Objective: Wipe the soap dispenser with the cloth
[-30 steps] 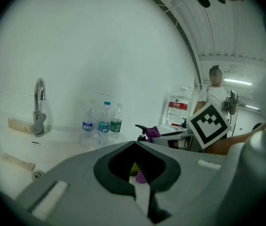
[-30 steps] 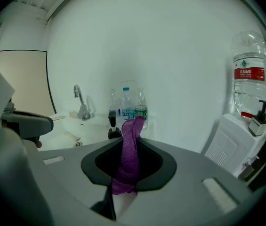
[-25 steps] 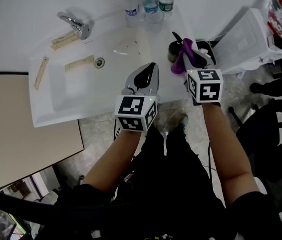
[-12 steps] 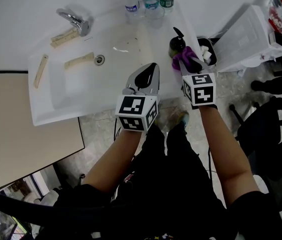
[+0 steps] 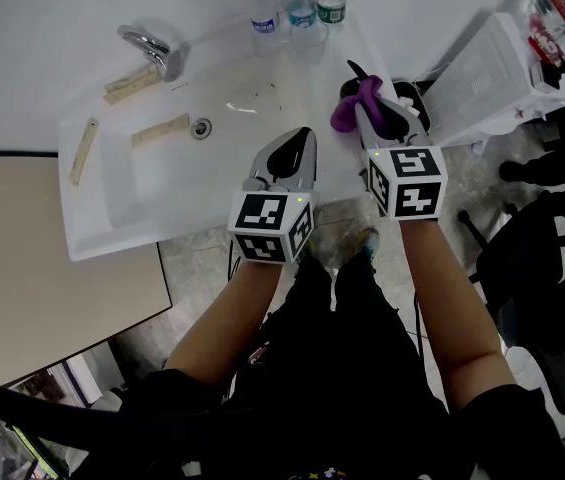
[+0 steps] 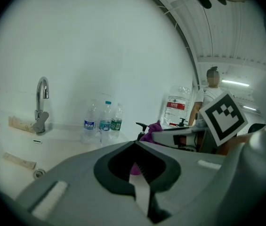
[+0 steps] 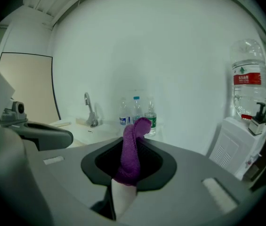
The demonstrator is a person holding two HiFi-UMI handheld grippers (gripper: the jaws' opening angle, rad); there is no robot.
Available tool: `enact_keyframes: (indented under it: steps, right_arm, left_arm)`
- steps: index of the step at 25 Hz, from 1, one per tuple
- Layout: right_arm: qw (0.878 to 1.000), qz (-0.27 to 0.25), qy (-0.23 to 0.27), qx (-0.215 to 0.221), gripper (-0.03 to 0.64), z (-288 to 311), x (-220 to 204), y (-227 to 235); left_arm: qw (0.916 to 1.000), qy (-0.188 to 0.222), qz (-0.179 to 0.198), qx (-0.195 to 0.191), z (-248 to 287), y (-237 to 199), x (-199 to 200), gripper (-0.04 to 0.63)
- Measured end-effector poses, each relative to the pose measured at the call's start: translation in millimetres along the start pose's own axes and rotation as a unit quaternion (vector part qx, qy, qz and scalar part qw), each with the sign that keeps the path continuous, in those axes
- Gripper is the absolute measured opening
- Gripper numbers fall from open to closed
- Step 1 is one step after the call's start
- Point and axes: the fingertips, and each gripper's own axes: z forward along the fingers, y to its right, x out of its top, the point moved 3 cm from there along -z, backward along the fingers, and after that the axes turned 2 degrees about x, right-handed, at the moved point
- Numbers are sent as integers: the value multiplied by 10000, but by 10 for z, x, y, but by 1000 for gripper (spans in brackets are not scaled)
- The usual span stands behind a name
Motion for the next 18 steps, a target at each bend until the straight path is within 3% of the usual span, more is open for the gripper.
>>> enact_keyframes:
  steps: [5,18]
  right_arm:
    - [9999,104,11,1,96,53,-19,-68]
    - [9987,62,-506,85,97,517,-610,-250]
  left_arm:
    - [10000,-6,19,-34,-12,-36,21,0]
    - [9997,-211,-87,13,-5,-312,-218,1]
